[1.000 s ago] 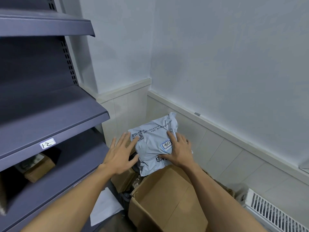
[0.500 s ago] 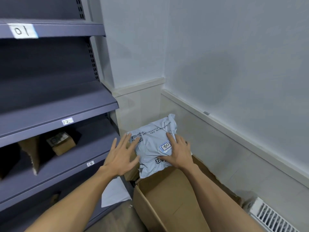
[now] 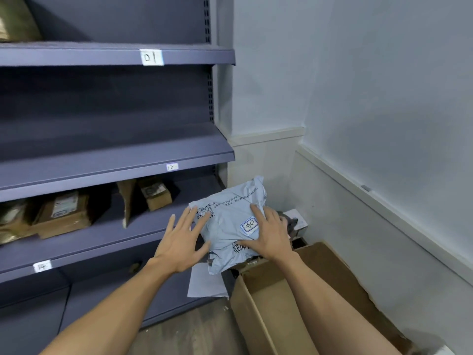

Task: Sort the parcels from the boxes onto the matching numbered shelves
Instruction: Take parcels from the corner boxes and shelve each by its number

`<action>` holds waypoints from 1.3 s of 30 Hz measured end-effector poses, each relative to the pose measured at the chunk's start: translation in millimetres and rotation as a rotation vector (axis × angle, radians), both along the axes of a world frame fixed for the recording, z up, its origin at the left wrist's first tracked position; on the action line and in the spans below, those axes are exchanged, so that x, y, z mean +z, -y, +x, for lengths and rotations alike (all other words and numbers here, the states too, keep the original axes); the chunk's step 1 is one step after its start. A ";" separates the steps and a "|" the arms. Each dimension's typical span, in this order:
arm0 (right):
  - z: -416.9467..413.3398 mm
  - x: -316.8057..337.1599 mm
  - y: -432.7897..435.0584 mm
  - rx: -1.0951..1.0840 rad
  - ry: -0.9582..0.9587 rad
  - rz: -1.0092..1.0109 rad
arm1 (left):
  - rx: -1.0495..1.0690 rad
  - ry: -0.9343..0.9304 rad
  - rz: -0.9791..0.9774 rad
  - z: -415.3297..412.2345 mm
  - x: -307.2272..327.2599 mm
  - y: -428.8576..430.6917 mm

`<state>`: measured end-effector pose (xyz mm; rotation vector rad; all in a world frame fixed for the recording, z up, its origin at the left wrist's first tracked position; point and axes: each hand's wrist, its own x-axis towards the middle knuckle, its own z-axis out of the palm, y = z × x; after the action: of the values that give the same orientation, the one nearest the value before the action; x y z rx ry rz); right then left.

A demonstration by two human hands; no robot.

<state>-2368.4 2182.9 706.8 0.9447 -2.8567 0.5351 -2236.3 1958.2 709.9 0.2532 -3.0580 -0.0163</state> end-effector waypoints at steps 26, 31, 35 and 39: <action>167.9 37.0 162.1 0.228 -0.083 0.014 | 0.219 -0.068 -0.017 209.9 29.8 131.9; 202.4 36.8 189.4 0.268 -0.090 0.012 | 0.270 -0.054 -0.036 251.6 30.2 151.7; 226.2 35.9 212.2 0.307 -0.092 -0.006 | 0.304 -0.056 -0.030 284.4 31.1 166.8; 248.1 37.2 234.6 0.361 -0.078 0.014 | 0.347 -0.067 -0.022 312.8 32.0 183.0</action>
<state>-2120.2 1948.2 744.0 1.4618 -2.6339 0.4916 -1923.5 1775.2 741.9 0.7597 -2.9012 0.0276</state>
